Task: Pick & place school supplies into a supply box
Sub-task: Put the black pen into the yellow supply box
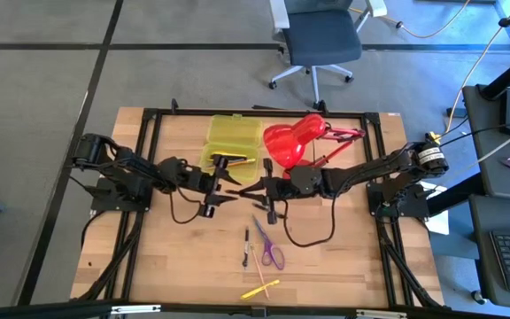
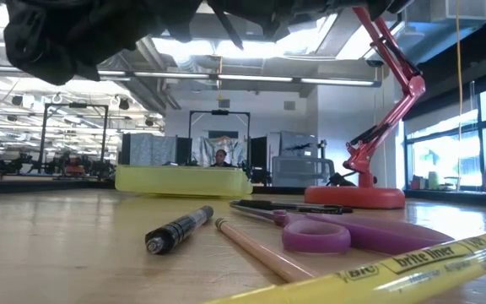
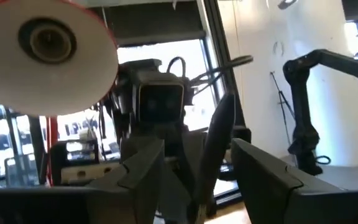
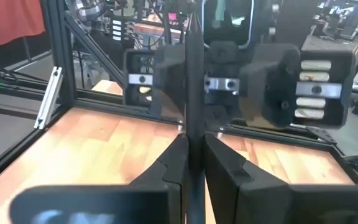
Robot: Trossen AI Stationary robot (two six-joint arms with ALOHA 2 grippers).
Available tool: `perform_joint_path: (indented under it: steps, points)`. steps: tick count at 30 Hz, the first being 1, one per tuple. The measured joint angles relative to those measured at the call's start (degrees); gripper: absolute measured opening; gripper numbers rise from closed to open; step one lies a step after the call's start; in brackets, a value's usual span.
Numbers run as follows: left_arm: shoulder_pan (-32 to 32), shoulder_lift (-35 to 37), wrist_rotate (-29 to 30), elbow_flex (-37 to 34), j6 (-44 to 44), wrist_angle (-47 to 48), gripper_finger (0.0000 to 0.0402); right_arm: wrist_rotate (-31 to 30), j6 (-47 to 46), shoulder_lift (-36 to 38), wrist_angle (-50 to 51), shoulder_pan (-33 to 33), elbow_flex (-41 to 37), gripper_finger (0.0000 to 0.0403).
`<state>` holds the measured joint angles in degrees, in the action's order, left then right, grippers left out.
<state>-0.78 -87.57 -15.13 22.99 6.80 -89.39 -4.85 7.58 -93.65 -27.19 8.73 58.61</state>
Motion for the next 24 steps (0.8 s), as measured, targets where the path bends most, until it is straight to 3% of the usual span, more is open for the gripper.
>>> perform_joint_path:
  steps: [17, 24]
  points:
    - [0.17, -0.03, 0.07, 0.61, 2.56, 4.41, 0.0026, -0.41, 0.15, 0.00, 3.24, -0.02, 0.01, 0.0046]
    - [0.11, -0.04, 2.98, 0.61, 3.89, 6.05, 0.0024, -0.45, -1.02, -0.08, 10.33, -0.06, 0.04, 0.0089]
